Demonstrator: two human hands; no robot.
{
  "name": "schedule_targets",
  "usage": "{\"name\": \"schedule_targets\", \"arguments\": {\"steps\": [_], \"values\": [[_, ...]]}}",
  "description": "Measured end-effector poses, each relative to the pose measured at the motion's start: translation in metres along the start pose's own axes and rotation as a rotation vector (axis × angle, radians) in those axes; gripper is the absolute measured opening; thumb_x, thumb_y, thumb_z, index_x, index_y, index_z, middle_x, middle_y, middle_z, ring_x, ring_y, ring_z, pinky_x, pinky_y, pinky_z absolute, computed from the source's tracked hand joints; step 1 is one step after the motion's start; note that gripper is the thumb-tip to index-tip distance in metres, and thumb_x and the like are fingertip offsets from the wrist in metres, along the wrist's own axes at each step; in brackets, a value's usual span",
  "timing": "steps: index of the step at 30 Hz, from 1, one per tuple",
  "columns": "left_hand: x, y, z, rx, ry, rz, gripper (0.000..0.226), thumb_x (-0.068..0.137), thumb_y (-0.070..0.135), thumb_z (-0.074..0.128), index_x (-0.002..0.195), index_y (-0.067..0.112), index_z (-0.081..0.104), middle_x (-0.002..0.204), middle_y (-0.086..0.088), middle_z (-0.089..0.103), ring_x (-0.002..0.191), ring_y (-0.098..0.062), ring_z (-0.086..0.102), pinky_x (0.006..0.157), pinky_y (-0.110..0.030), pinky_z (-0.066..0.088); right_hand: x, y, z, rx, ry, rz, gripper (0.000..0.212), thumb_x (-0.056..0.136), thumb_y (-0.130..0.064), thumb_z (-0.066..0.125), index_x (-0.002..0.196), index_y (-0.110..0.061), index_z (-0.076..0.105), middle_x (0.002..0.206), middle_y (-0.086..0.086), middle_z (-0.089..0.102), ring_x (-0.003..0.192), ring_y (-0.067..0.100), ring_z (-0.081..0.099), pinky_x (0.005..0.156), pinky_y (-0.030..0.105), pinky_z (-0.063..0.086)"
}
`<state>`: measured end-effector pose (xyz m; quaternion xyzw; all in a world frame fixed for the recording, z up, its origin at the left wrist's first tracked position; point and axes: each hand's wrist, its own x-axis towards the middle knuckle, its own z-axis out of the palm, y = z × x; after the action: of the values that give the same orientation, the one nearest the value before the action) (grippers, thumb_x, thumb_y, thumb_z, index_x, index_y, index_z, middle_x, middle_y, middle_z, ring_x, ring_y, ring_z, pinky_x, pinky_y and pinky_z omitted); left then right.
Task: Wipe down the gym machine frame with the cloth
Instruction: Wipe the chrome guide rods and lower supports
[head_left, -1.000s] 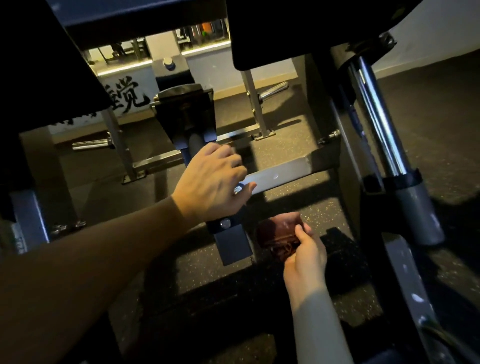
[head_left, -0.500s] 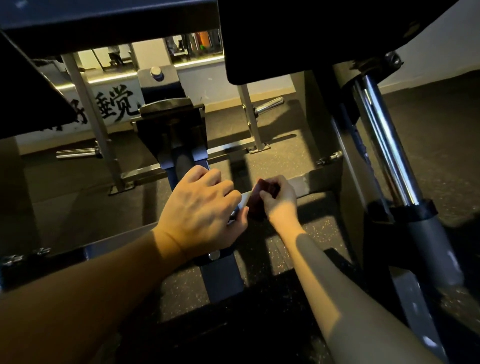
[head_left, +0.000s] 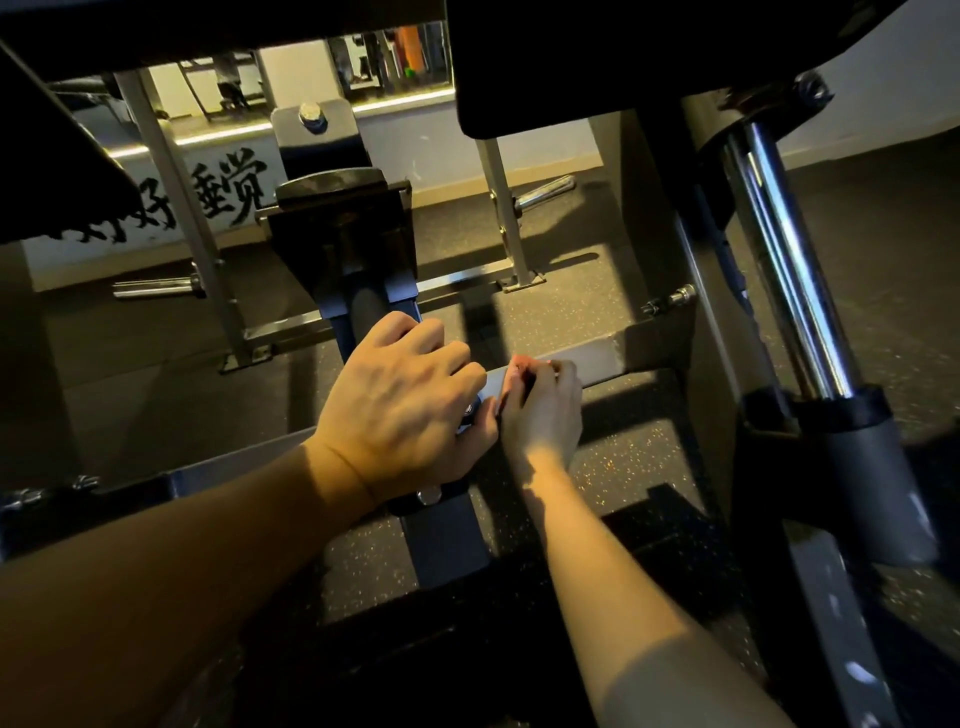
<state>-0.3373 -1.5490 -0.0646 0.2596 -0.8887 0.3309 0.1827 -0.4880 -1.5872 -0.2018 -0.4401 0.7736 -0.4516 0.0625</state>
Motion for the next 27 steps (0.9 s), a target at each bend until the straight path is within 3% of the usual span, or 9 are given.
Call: {"name": "schedule_targets", "arguments": {"steps": [2, 7, 12, 15, 18, 21, 22, 24, 27], "values": [[0.000, -0.001, -0.001, 0.001, 0.003, -0.001, 0.043, 0.098, 0.043, 0.043, 0.075, 0.014, 0.065, 0.073, -0.007, 0.061, 0.071, -0.028, 0.051, 0.074, -0.043, 0.040, -0.008, -0.002, 0.003, -0.043, -0.021, -0.056, 0.046, 0.095, -0.036, 0.066, 0.134, -0.014, 0.057, 0.141, 0.005, 0.048, 0.129, 0.021, 0.048, 0.103, 0.032, 0.043], [0.000, -0.001, -0.001, 0.009, -0.006, 0.008, 0.043, 0.097, 0.044, 0.043, 0.076, 0.013, 0.065, 0.073, -0.007, 0.060, 0.072, -0.027, 0.051, 0.074, -0.042, 0.039, 0.000, 0.014, -0.007, -0.185, -0.110, -0.196, 0.045, 0.094, -0.018, 0.065, 0.137, -0.016, 0.053, 0.148, 0.006, 0.040, 0.131, 0.024, 0.042, 0.106, 0.036, 0.042], [-0.001, -0.002, 0.001, -0.005, -0.013, -0.001, 0.043, 0.097, 0.044, 0.044, 0.076, 0.013, 0.065, 0.073, -0.007, 0.060, 0.072, -0.028, 0.051, 0.075, -0.042, 0.038, 0.037, 0.067, -0.032, -0.114, 0.012, -0.002, 0.035, 0.099, -0.018, 0.058, 0.134, -0.021, 0.061, 0.140, 0.003, 0.050, 0.131, 0.025, 0.051, 0.104, 0.030, 0.043], [0.000, -0.002, 0.001, -0.007, -0.017, -0.004, 0.042, 0.097, 0.044, 0.044, 0.077, 0.013, 0.065, 0.074, -0.007, 0.061, 0.072, -0.028, 0.051, 0.075, -0.043, 0.040, 0.032, 0.059, -0.030, -0.118, 0.023, 0.059, 0.037, 0.096, -0.014, 0.063, 0.132, -0.016, 0.061, 0.142, 0.006, 0.051, 0.133, 0.026, 0.050, 0.110, 0.039, 0.045], [0.000, -0.001, -0.001, -0.008, -0.022, -0.008, 0.042, 0.097, 0.043, 0.043, 0.078, 0.013, 0.065, 0.075, -0.008, 0.061, 0.073, -0.029, 0.052, 0.075, -0.044, 0.041, 0.001, 0.023, -0.013, -0.010, -0.150, -0.140, 0.030, 0.099, -0.018, 0.061, 0.128, -0.022, 0.062, 0.128, 0.002, 0.056, 0.123, 0.024, 0.055, 0.091, 0.023, 0.045], [0.000, -0.001, -0.002, -0.025, -0.008, -0.010, 0.041, 0.096, 0.041, 0.043, 0.077, 0.013, 0.066, 0.075, -0.008, 0.061, 0.074, -0.030, 0.053, 0.075, -0.044, 0.041, -0.014, 0.024, -0.010, -0.059, -0.281, -0.405, 0.032, 0.100, -0.017, 0.057, 0.130, -0.022, 0.064, 0.132, 0.005, 0.056, 0.123, 0.025, 0.051, 0.096, 0.034, 0.043], [0.000, -0.001, -0.002, -0.028, -0.002, -0.011, 0.040, 0.097, 0.040, 0.043, 0.077, 0.013, 0.065, 0.075, -0.008, 0.061, 0.074, -0.030, 0.053, 0.076, -0.044, 0.041, -0.005, 0.032, -0.015, -0.070, -0.267, -0.393, 0.033, 0.099, -0.013, 0.057, 0.129, -0.024, 0.064, 0.132, 0.005, 0.057, 0.123, 0.027, 0.051, 0.098, 0.038, 0.044], [0.000, -0.001, -0.001, -0.029, 0.010, -0.011, 0.039, 0.097, 0.040, 0.045, 0.077, 0.013, 0.065, 0.076, -0.008, 0.061, 0.074, -0.029, 0.053, 0.076, -0.043, 0.041, 0.023, 0.052, -0.030, -0.098, -0.197, -0.159, 0.037, 0.095, -0.010, 0.063, 0.127, -0.028, 0.060, 0.133, 0.005, 0.056, 0.127, 0.029, 0.054, 0.103, 0.048, 0.048], [0.000, 0.000, 0.002, -0.010, 0.039, -0.023, 0.035, 0.096, 0.039, 0.048, 0.080, 0.012, 0.065, 0.081, -0.009, 0.062, 0.078, -0.030, 0.054, 0.078, -0.044, 0.040, 0.044, 0.057, -0.035, -0.157, -0.043, 0.116, 0.044, 0.093, -0.012, 0.066, 0.137, -0.016, 0.058, 0.152, 0.007, 0.042, 0.142, 0.029, 0.042, 0.115, 0.049, 0.041]]}}
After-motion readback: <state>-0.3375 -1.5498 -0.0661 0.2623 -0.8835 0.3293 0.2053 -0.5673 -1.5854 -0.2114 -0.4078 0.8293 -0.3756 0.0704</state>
